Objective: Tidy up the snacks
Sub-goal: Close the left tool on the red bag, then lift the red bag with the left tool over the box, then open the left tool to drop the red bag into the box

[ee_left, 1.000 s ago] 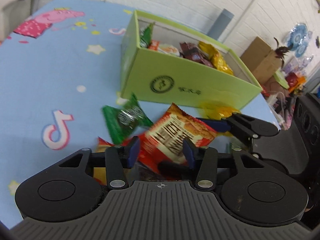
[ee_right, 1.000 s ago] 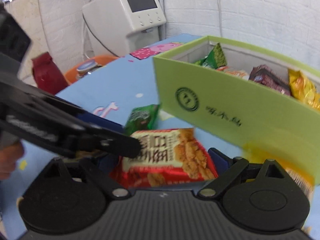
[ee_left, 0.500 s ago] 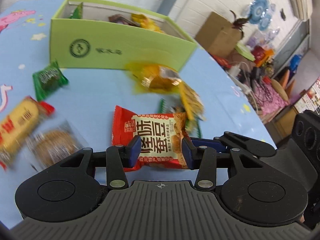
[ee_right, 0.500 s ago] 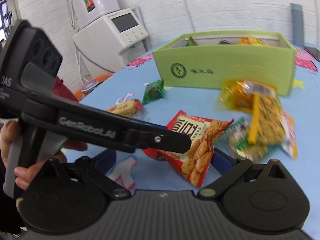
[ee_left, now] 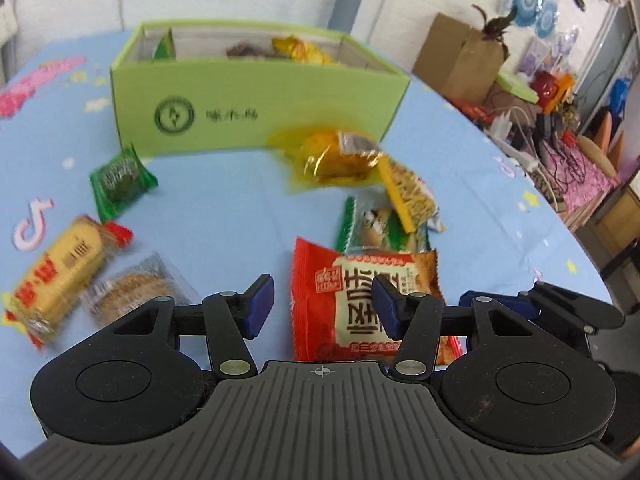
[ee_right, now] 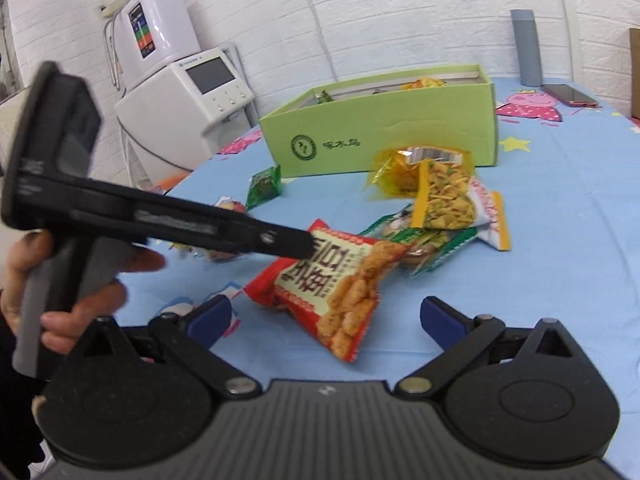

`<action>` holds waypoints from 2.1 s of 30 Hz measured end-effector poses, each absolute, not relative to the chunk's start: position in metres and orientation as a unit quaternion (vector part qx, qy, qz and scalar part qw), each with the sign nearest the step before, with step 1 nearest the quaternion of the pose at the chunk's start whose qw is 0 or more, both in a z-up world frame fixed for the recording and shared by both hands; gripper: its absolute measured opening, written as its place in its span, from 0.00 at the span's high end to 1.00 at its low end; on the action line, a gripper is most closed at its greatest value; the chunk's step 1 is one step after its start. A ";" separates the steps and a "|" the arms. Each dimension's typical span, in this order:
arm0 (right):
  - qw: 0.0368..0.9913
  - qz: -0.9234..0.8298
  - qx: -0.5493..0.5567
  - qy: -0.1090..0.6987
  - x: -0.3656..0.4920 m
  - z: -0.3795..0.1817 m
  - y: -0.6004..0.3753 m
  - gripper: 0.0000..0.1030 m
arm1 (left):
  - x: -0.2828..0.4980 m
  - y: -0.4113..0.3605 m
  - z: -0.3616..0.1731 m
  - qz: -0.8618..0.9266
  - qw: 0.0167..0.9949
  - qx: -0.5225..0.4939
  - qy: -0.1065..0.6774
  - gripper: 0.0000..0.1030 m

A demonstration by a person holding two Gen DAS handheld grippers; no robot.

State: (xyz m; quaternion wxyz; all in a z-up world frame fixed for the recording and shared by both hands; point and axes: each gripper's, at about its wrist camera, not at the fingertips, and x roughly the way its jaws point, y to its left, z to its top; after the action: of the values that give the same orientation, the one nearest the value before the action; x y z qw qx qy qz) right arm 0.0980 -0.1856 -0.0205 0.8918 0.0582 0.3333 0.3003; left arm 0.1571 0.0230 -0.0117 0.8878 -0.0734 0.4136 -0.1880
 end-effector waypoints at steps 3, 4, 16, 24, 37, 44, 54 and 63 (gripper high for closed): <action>0.892 0.299 0.046 0.337 0.102 -0.026 -0.174 0.03 | 0.158 0.023 -0.021 -0.207 0.879 -0.095 0.419 0.56; 0.890 0.301 0.043 0.340 0.103 -0.028 -0.172 0.03 | 0.157 0.023 -0.023 -0.213 0.876 -0.102 0.421 0.56; 0.891 0.295 0.038 0.342 0.109 -0.031 -0.170 0.03 | 0.152 0.015 -0.026 -0.230 0.868 -0.111 0.425 0.60; 0.893 0.297 0.027 0.338 0.105 -0.026 -0.165 0.29 | 0.143 0.028 -0.025 -0.231 0.860 -0.144 0.431 0.82; 0.910 0.330 -0.047 0.246 0.180 0.069 -0.128 0.27 | 0.212 0.058 0.083 -0.197 0.911 -0.133 0.338 0.81; 0.899 0.347 -0.054 0.262 0.294 0.089 -0.086 0.26 | 0.313 0.083 0.093 -0.146 0.924 -0.113 0.336 0.80; 0.879 0.345 -0.083 0.320 0.369 0.026 -0.047 0.18 | 0.375 0.101 0.027 -0.099 0.920 -0.081 0.371 0.56; 0.908 0.342 -0.098 0.222 0.271 0.080 -0.080 0.10 | 0.276 0.118 0.083 -0.115 0.950 -0.063 0.282 0.40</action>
State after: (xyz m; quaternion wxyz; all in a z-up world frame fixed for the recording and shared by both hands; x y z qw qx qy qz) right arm 0.2709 -0.0800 0.0797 0.9077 -0.0977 0.2222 0.3424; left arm 0.2755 0.1181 0.0826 0.9505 -0.0633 0.2816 -0.1153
